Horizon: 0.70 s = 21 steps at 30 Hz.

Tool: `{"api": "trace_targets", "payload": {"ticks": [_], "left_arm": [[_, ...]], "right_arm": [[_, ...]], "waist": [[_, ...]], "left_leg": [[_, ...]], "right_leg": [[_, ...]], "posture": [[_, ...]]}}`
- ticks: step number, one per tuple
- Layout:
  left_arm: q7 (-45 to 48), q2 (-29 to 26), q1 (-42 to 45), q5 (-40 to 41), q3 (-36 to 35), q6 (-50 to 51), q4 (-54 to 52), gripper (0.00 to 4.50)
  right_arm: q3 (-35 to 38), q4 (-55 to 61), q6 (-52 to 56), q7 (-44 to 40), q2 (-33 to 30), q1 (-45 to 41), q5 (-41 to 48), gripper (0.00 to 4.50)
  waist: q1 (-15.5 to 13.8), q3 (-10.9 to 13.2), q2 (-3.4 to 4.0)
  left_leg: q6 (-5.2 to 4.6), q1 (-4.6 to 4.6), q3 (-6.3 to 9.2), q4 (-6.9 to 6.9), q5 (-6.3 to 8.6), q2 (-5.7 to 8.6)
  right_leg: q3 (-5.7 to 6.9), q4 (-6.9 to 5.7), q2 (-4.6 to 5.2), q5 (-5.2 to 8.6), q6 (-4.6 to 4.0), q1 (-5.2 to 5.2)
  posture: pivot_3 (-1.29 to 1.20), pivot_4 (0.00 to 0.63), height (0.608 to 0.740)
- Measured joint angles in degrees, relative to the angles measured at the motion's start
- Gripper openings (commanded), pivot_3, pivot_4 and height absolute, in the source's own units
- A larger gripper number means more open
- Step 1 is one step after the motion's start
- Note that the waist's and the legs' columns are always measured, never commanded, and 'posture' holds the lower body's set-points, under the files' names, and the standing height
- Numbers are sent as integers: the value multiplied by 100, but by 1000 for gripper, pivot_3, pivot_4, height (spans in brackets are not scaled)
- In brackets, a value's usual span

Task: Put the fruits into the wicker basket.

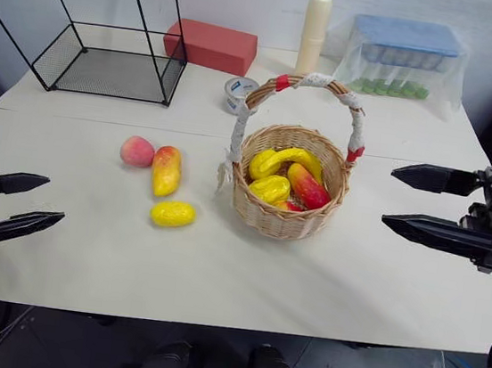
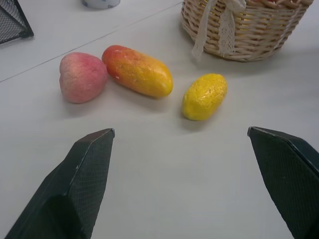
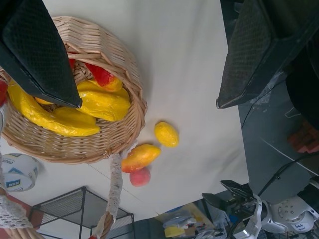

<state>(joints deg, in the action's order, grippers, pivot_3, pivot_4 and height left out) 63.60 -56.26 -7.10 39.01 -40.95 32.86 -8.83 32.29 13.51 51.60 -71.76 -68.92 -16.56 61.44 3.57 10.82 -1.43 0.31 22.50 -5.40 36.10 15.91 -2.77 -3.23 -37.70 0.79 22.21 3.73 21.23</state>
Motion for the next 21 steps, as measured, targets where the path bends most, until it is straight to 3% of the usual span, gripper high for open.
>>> {"api": "trace_targets", "payload": {"ticks": [21], "left_arm": [[-26, -1, 426, -263, 407, -248, 261, 4500]], "right_arm": [[6, 206, -290, 124, 138, 294, -478, 4458]], "waist": [[-2, 0, 0]], "left_leg": [[1, -2, -2, 8, -4, 0]], "right_leg": [[-1, -13, -1, 0, 0, 0]], "posture": [[0, 150, 740]]}}
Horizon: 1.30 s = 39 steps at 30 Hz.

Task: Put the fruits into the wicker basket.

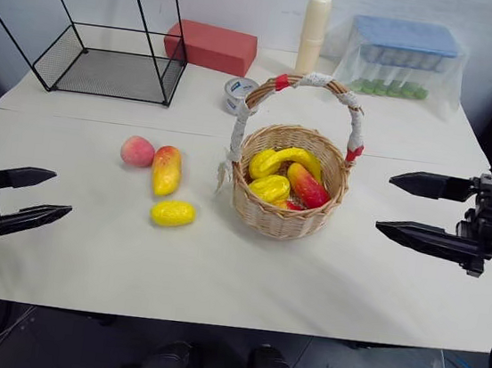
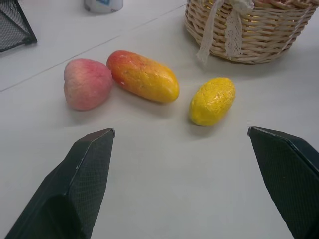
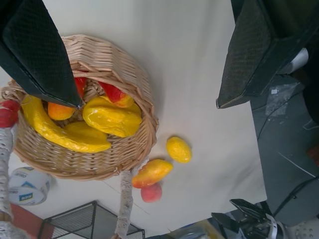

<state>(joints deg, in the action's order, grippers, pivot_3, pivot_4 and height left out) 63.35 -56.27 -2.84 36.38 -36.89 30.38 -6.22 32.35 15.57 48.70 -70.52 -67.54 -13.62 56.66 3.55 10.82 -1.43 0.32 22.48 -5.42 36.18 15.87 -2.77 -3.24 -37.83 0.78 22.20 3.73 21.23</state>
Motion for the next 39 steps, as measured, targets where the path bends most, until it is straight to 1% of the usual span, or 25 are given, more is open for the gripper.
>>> {"api": "trace_targets", "payload": {"ticks": [8, 11, 13, 14, 16, 18, 22, 25, 27, 31, 36, 39], "left_arm": [[-89, -4, 282, -55, 193, -24, 17, 4500], [-319, -3, 475, -82, 225, 27, 54, 4500], [-577, 18, 658, -115, 307, 90, 69, 4500], [-857, 92, 874, -258, 440, 95, 125, 4500], [-1643, 301, 1407, -767, 873, 89, 406, 4500], [-2157, 510, 1812, -1119, 1282, 109, 730, 4500], [-2315, 825, 2696, -1446, 2132, 161, 1284, 4500], [-2302, 895, 3046, -1691, 2531, 59, 1534, 4500], [-2330, 995, 3300, -1890, 2750, -28, 1815, 4500], [-2532, 1269, 3857, -2258, 3046, -203, 2536, 4500], [-2629, 1472, 4295, -2547, 3178, -524, 3242, 4500], [-2691, 1733, 4707, -2730, 3301, -755, 3862, 4500]], "right_arm": [[0, 136, -86, 171, 75, 31, -35, 4458], [-1, 209, -93, 331, 104, 31, -33, 4458], [6, 234, -20, 467, 125, 12, 47, 4458], [18, 274, 22, 550, 179, -17, 118, 4458], [8, 526, 41, 722, 287, -128, 284, 4458], [-8, 745, 34, 873, 312, -298, 401, 4458], [-105, 1082, 50, 1395, 324, -956, 881, 4458], [-111, 1256, 118, 1608, 316, -1085, 1151, 4458], [-115, 1285, 159, 1708, 313, -1084, 1246, 4458], [-89, 1362, 192, 1875, 308, -992, 1302, 4458], [-29, 1474, 251, 1991, 305, -785, 1332, 4458], [32, 1508, 251, 2064, 304, -743, 1368, 4458]], "waist": [[-7, 0, 0], [-9, 0, 0], [-13, 0, 0], [-16, 0, 0], [-32, 0, 4], [-41, 1, 2], [-41, 3, -8], [-31, 1, -10], [-35, 1, -10], [-53, 2, -10], [-56, 1, -11], [-96, 1, -11]], "left_leg": [[3, -1, 0, 5, -4, -1], [4, -2, 0, 7, -7, 0], [5, -3, 1, 7, -10, 0], [4, -7, 1, 9, -11, 0], [0, -6, 2, 12, -20, 0], [3, -6, 3, 20, -23, -1], [3, 4, 3, 38, -23, -1], [25, 4, -1, 38, -35, -2], [30, 13, -3, 40, -38, -2], [27, 57, 4, 98, -36, -10], [18, 61, 3, 114, -35, -6], [19, 60, 4, 118, -36, -6]], "right_leg": [[0, -7, -2, 0, 0, 0], [0, -13, -3, 0, 0, 0], [0, -15, -3, 0, 1, -1], [0, -16, -3, -1, 1, -5], [-2, -19, -8, -4, 8, -4], [-3, -30, -11, -6, 10, -3], [-3, -39, -10, -9, 16, 1], [-5, -39, -11, -9, 16, 2], [-6, -42, -11, -9, 16, 13], [-1, -68, -18, -9, 16, 40], [-3, -74, -12, -15, 27, 38], [-1, -80, -13, -15, 27, 38]], "posture": [[0, 150, 740], [0, 150, 740], [0, 150, 740], [0, 150, 740], [0, 150, 740], [0, 150, 740], [0, 150, 740], [0, 150, 740], [0, 150, 740], [0, 150, 740], [0, 150, 740], [0, 150, 740]]}}
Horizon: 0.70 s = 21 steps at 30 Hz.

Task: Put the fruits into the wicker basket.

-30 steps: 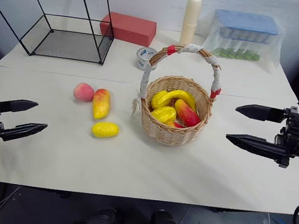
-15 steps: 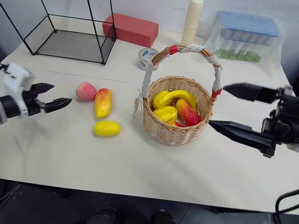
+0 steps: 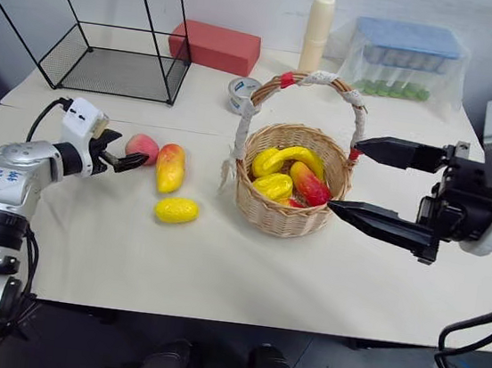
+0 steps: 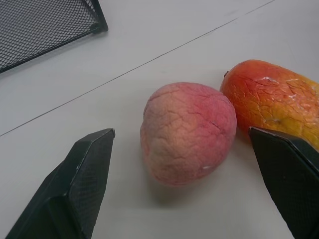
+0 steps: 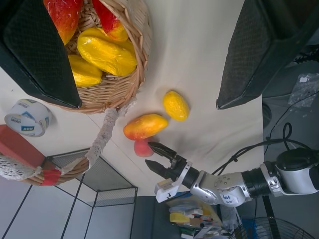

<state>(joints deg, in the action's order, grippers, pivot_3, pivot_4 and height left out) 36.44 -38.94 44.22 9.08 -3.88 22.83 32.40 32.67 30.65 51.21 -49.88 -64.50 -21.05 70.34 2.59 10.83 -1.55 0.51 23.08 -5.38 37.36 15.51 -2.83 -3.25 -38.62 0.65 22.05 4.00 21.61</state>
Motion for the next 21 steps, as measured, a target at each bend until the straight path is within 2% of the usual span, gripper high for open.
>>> {"api": "trace_targets", "payload": {"ticks": [4, 7, 12, 13, 18, 21], "left_arm": [[-194, 162, 453, -395, 269, -294, 894, 4500], [-254, 237, 646, -478, 267, -416, 1313, 3942], [-176, 247, 732, -505, 265, -619, 1492, 2523], [-159, 247, 731, -507, 266, -652, 1526, 2376], [13, 182, 717, -485, 228, -743, 1481, 2376], [513, -23, 447, -201, 28, -655, 883, 2376]], "right_arm": [[70, 49, 0, 83, -1, 35, 41, 4458], [158, 61, 0, 163, -1, 68, 66, 4500], [160, 100, 0, 282, -1, 153, 125, 4500], [160, 106, 0, 303, -1, 178, 128, 4500], [160, 120, -3, 340, -1, 209, 131, 4500], [184, 170, -3, 341, -1, 300, 130, 4500]], "waist": [[-45, 0, -1], [-68, 0, -1], [-92, -1, -1], [-92, 0, -1], [-89, -1, -1], [-75, 0, -2]], "left_leg": [[-1, 0, -4, 0, 1, 0], [0, 2, -3, -1, 0, -1], [0, 2, -3, 3, 0, 0], [0, 2, -3, 4, 0, 0], [0, 2, -3, 5, 0, -1], [1, 3, -3, 1, -1, -3]], "right_leg": [[-3, 1, -1, 0, 0, 2], [-2, -1, -1, 0, 0, 5], [-2, -4, 1, 0, 0, 5], [-2, -5, 1, 0, 0, 5], [-2, -7, 0, 0, 0, 5], [-2, -7, 0, 0, 0, 6]], "posture": [[0, 150, 740], [0, 150, 740], [0, 150, 740], [0, 150, 740], [0, 150, 740], [0, 150, 740]]}}
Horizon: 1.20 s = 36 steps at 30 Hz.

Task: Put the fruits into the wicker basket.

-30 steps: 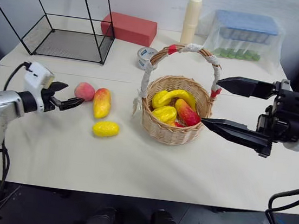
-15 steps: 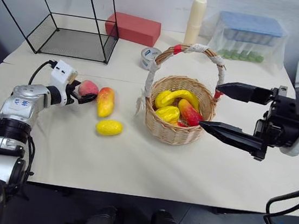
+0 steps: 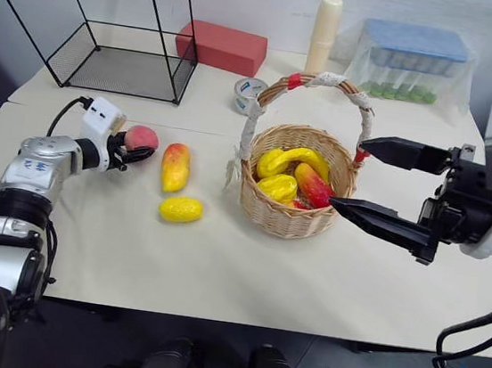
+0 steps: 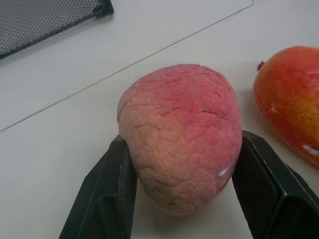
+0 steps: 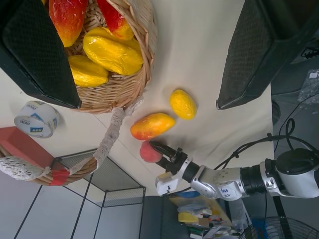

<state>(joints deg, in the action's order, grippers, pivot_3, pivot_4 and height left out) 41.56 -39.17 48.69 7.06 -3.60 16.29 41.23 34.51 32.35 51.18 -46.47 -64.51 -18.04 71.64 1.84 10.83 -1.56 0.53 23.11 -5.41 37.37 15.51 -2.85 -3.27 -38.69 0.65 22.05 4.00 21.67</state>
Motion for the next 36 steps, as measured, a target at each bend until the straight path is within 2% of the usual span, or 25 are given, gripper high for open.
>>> {"api": "trace_targets", "payload": {"ticks": [2, 3, 5, 7, 9, 13, 18, 22, 25, 26, 27, 31, 36], "left_arm": [[776, -324, -532, 629, -262, 274, -1107, 2376], [1436, -635, -971, 1210, -451, 582, -2111, 2376], [2199, -1059, -1318, 2075, -599, 1217, -3514, 2376], [2479, -1160, -1216, 2535, -610, 1613, -4476, 2376], [2423, -1087, -1025, 2591, -340, 1816, -4961, 2376], [1820, -348, -547, 2442, 498, 2365, -5192, 2376], [513, 1107, 213, 2296, 1087, 3323, -5131, 2376], [152, 1629, 396, 2101, 1345, 3375, -4744, 2376], [201, 1733, 504, 1991, 1564, 3368, -4642, 2376], [201, 1785, 538, 1941, 1613, 3356, -4549, 2995], [175, 1830, 574, 1865, 1663, 3331, -4445, 3166], [113, 1888, 612, 1606, 1793, 3152, -4238, 4425], [165, 1771, 411, 1648, 1631, 3143, -4332, 4473]], "right_arm": [[146, 50, 7, 2, 3, 178, -7, 4500], [303, 56, 21, 13, 5, 358, -28, 4500], [491, 93, 34, 51, 9, 621, -70, 4500], [600, 142, 45, 111, 48, 784, -76, 4500], [759, 238, 47, 215, 126, 979, -58, 4500], [1087, 523, 57, 492, 279, 1362, 11, 4500], [1627, 895, 82, 887, 429, 1908, 339, 4500], [1855, 1042, 82, 1112, 432, 2174, 508, 4500], [1968, 1137, 53, 1233, 433, 2325, 634, 4500], [2004, 1167, 37, 1261, 433, 2358, 663, 4500], [2023, 1188, 22, 1291, 433, 2388, 671, 4500], [2037, 1236, -3, 1345, 443, 2577, 658, 4500], [2000, 1229, -115, 1350, 442, 2588, 652, 4500]], "waist": [[24, 0, 0], [37, 0, -1], [24, 0, -2], [-57, -6, 9], [-89, -7, 12], [-66, -6, 9], [-46, -7, 7], [1, -7, 8], [-23, -8, 9], [-28, -8, 9], [-31, -7, 9], [-28, -7, 9], [-16, -7, 9]], "left_leg": [[4, 4, 0, -8, -1, -3], [8, 4, 4, -9, 0, -5], [8, 6, 9, -10, 0, -4], [0, 1, 20, 6, -3, 7], [-17, -8, 15, 3, -9, 9], [-52, -16, 16, -3, -11, 11], [-25, 5, 19, 0, -25, 11], [-11, 6, 6, -15, -33, 7], [-2, 6, 8, -18, -39, 8], [-2, 6, 8, -16, -40, 8], [-4, 6, 8, -13, -40, 10], [-6, 7, 7, -15, -41, 12], [-4, 5, 7, -18, -42, 9]], "right_leg": [[0, -9, -1, 0, 0, 2], [4, -18, -1, 0, -1, 0], [6, -10, 0, 0, -1, -6], [9, 11, 8, 1, 0, -23], [5, 28, 7, -6, 15, -44], [-1, 52, -1, -27, 39, -67], [-3, 67, -8, -29, 43, -56], [-18, 65, -19, -29, 43, -33], [-20, 60, -21, -29, 43, -29], [-21, 61, -20, -29, 43, -31], [-21, 61, -19, -29, 43, -32], [-24, 64, -16, -29, 43, -34], [-23, 61, -18, -29, 43, -32]], "posture": [[0, 150, 740], [0, 150, 740], [0, 150, 740], [0, 150, 740], [0, 150, 740], [0, 150, 740], [0, 150, 740], [0, 150, 740], [0, 150, 740], [0, 150, 740], [0, 150, 740], [0, 150, 740], [0, 150, 740]]}}
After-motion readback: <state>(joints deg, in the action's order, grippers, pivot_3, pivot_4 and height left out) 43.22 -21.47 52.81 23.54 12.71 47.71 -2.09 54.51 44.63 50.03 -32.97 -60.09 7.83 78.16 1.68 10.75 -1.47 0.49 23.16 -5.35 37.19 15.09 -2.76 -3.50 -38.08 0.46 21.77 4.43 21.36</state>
